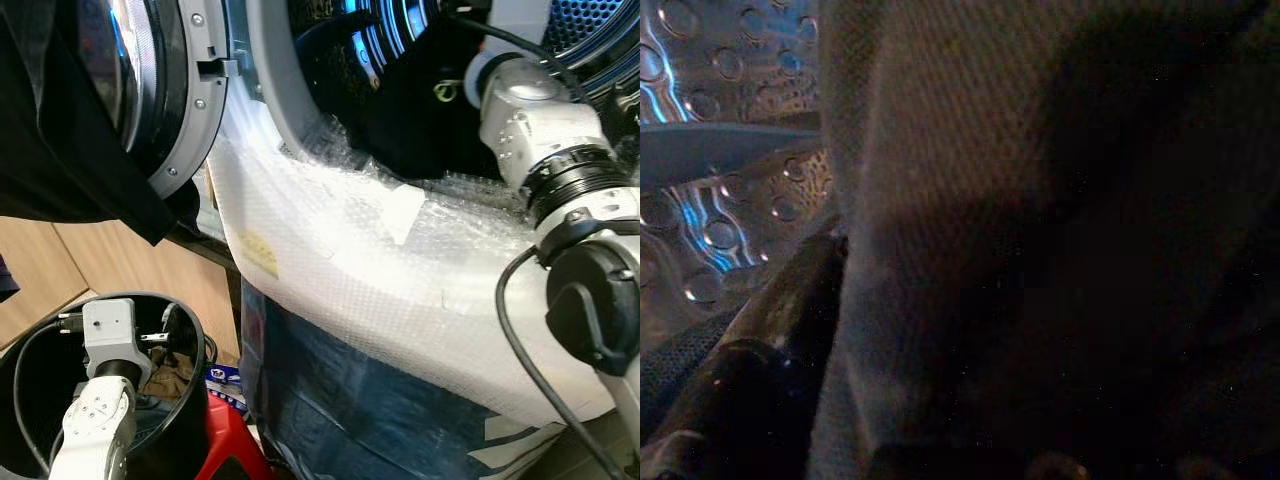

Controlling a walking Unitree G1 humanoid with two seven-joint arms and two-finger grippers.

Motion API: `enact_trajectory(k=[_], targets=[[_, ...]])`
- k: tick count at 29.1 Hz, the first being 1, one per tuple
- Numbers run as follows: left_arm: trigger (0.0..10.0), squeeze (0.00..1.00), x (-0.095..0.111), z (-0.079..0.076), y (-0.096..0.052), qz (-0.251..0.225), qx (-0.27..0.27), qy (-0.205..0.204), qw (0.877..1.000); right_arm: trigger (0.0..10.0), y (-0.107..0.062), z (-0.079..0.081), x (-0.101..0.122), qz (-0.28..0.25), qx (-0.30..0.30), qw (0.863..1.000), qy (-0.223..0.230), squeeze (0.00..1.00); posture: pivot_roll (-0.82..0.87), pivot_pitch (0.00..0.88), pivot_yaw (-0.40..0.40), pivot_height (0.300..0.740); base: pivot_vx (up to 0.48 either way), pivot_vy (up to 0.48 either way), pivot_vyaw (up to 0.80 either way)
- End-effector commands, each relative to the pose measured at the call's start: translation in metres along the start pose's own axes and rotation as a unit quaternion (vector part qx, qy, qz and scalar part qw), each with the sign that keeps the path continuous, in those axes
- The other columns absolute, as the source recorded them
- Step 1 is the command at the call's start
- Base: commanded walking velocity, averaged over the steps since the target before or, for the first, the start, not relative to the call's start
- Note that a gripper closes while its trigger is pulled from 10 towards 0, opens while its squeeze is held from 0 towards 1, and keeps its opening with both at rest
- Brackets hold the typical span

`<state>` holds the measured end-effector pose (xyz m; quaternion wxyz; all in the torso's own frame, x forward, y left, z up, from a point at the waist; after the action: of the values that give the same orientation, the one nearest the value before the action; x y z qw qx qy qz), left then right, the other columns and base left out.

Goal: Clothes washing

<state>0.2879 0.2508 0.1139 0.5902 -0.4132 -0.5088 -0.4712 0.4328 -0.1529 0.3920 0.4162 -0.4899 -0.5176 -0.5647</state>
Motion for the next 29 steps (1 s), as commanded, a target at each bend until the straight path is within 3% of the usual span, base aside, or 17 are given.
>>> enact_trajectory(k=[1, 2, 8, 10, 13, 17, 19, 21, 22, 23, 25, 29], targets=[[10.0, 0.0, 0.003, -0.001, -0.001, -0.004, -0.002, -0.002, 1.0, 10.0, -0.001, 0.001, 0.019, -0.033, -0.012, 0.999, -0.022, 1.0, 0.08, 0.0, -0.024, 0.74, 0.0, 0.0, 0.0], [10.0, 0.0, 0.006, -0.001, 0.0, -0.007, -0.005, 0.002, 1.0, 10.0, -0.001, 0.002, 0.019, -0.035, -0.016, 0.999, -0.035, 1.0, 0.08, 0.0, -0.023, 0.74, 0.0, 0.0, 0.0], [10.0, 0.0, 0.016, -0.002, 0.007, -0.023, -0.002, -0.006, 1.0, 10.0, 0.0, -0.004, 0.003, -0.004, -0.027, 1.0, -0.013, 1.0, 0.08, 0.0, -0.034, 0.74, 0.0, 0.0, 0.0], [10.0, 0.0, 0.017, -0.006, 0.009, -0.025, -0.008, -0.006, 1.0, 10.0, 0.0, -0.014, 0.006, -0.012, -0.045, 0.999, -0.024, 1.0, 0.09, 0.0, -0.045, 0.74, 0.0, 0.0, 0.0], [10.0, 0.0, 0.016, -0.006, 0.007, -0.025, -0.006, -0.01, 1.0, 10.0, 0.0, -0.015, 0.005, -0.015, -0.047, 0.998, -0.025, 1.0, 0.08, 0.0, -0.046, 0.74, 0.0, 0.0, 0.0], [10.0, 0.0, 0.014, -0.006, 0.006, -0.022, -0.005, -0.009, 1.0, 10.0, 0.001, -0.011, -0.02, 0.014, -0.031, 0.999, -0.036, 1.0, 0.06, 0.0, -0.039, 0.74, 0.0, 0.0, 0.0], [10.0, 0.0, 0.014, -0.006, 0.007, -0.021, -0.004, -0.012, 1.0, 10.0, 0.0, -0.012, -0.026, 0.025, -0.03, 0.999, -0.014, 1.0, 0.06, 0.0, -0.038, 0.74, 0.0, 0.0, 0.0], [10.0, 0.0, 0.016, -0.009, 0.008, -0.021, -0.014, -0.011, 1.0, 10.0, 0.0, -0.015, -0.033, 0.044, -0.039, 0.997, 0.045, 1.0, 0.04, 0.0, -0.032, 0.74, 0.0, 0.0, 0.0], [10.0, 0.0, 0.017, -0.01, 0.008, -0.021, -0.016, -0.012, 1.0, 10.0, 0.0, -0.016, -0.034, 0.046, -0.044, 0.996, 0.061, 0.0, 0.04, 0.0, -0.033, 0.74, 0.0, 0.0, 0.0], [10.0, 0.0, 0.017, -0.011, 0.007, -0.021, -0.016, -0.013, 1.0, 10.0, 0.0, -0.016, -0.036, 0.054, -0.04, 0.993, 0.102, 0.0, 0.04, 0.0, -0.034, 0.74, 0.0, 0.0, 0.0], [10.0, 0.0, 0.016, -0.012, 0.007, -0.019, -0.017, -0.013, 1.0, 10.0, -0.001, -0.014, -0.038, 0.067, -0.038, 0.987, 0.142, 0.0, 0.03, 0.0, -0.033, 0.74, 0.0, 0.0, 0.0], [10.0, 0.0, 0.013, -0.014, 0.006, -0.014, -0.018, -0.013, 1.0, 10.0, -0.002, -0.006, -0.034, 0.071, -0.017, 0.986, 0.149, 0.0, 0.01, 0.0, -0.035, 0.74, 0.0, 0.0, 0.0]])
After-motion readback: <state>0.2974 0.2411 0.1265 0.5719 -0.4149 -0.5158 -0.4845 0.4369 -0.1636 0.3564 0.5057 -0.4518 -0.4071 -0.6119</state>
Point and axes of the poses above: a point about 5 cm out from each wrist's last joint towards the gripper, its own y axis pointing out of the wrist towards the gripper, its own x axis along the axis of the wrist's last joint, z = x × y, the point moved 1 cm from there along y, pointing out of the wrist towards the gripper, and after that the axes turned 5 degrees about y, right-handed, at the moved point
